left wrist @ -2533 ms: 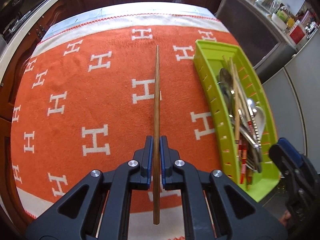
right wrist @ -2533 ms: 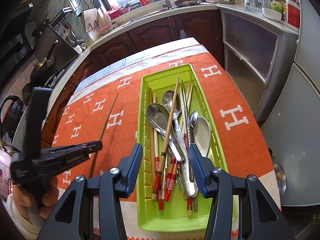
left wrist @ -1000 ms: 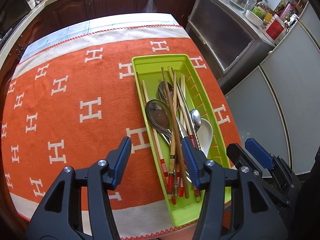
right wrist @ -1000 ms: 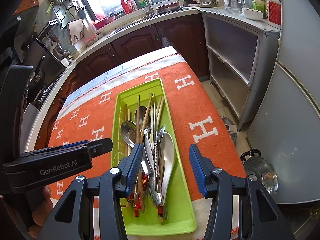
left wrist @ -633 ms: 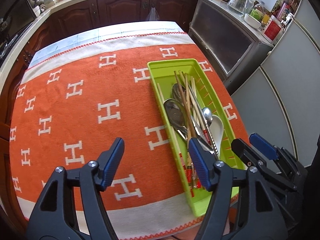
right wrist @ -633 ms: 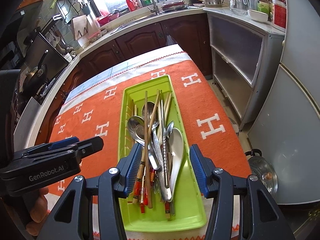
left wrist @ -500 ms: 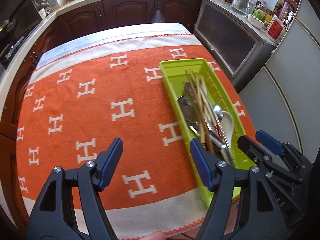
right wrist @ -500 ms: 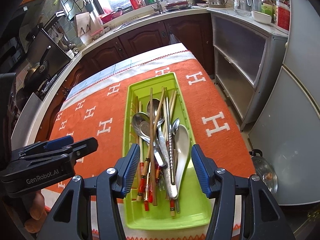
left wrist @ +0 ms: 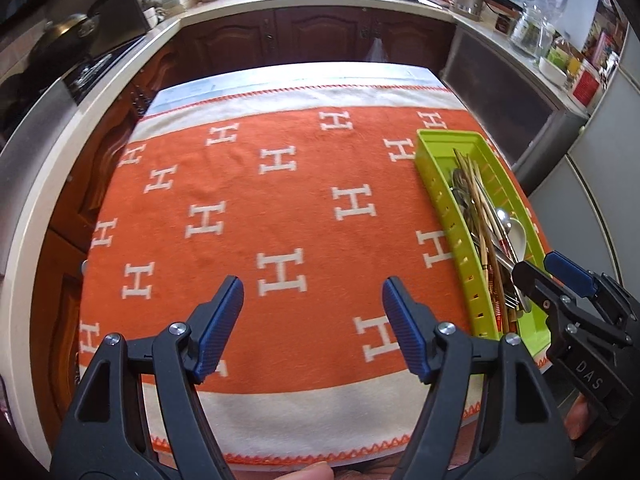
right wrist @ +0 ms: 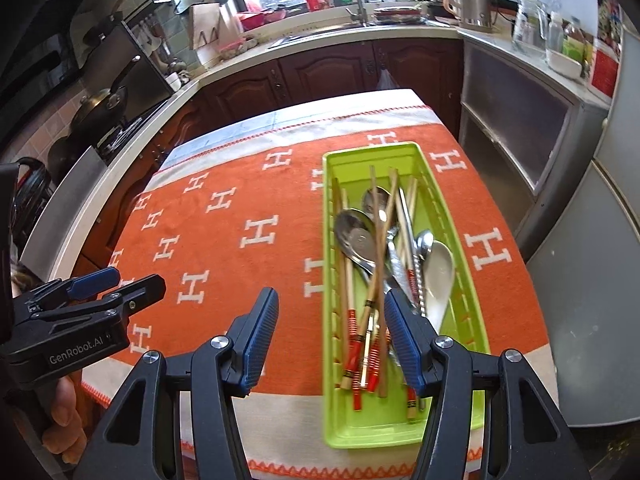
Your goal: Organize utensils
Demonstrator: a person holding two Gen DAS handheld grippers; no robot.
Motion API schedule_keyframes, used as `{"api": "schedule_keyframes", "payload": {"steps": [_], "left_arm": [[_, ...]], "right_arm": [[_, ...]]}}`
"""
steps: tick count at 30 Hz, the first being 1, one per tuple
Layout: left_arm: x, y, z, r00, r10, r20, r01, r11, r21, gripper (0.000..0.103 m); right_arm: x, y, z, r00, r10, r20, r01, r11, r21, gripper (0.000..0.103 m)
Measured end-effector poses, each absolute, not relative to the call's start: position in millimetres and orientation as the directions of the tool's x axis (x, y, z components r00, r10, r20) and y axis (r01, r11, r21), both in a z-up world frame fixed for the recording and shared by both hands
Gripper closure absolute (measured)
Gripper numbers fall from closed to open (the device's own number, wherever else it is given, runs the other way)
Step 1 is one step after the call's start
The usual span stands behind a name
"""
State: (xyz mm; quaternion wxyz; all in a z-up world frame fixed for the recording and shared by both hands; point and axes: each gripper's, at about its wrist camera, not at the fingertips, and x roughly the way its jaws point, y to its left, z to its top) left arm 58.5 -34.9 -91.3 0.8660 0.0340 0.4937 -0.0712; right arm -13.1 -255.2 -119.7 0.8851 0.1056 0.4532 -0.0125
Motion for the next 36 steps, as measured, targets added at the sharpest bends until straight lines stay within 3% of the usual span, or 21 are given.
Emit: {"api": "schedule_keyframes", "payload": {"steps": [11, 18, 36], "left_arm": [[31.6, -4.5, -40.9, 0.613, -0.023, -0.79, 0.061, 0.998, 0.018, 0.033], [14.3, -13.0, -24.9, 0.647, -0.011, -0.762, 0.065, 0.997, 0.041, 0.033], [6.8, -15.4, -18.1, 0.656, 0.009, -0.755, 0.047, 0.997, 0.052, 0.033]], "right_arm": [[-15.3, -203.7, -41.6, 0.652, 0.153, -0.743, 0.01, 0.977, 0.211, 0.047], [-33.0, -185.5, -12.5, 0.691, 0.128, -0.712, -0.022, 0.987, 0.157, 0.037], [-44.7, -189.4, -12.9, 0.681, 0.14, -0.719, -0.016, 0.984, 0.176, 0.035]]}}
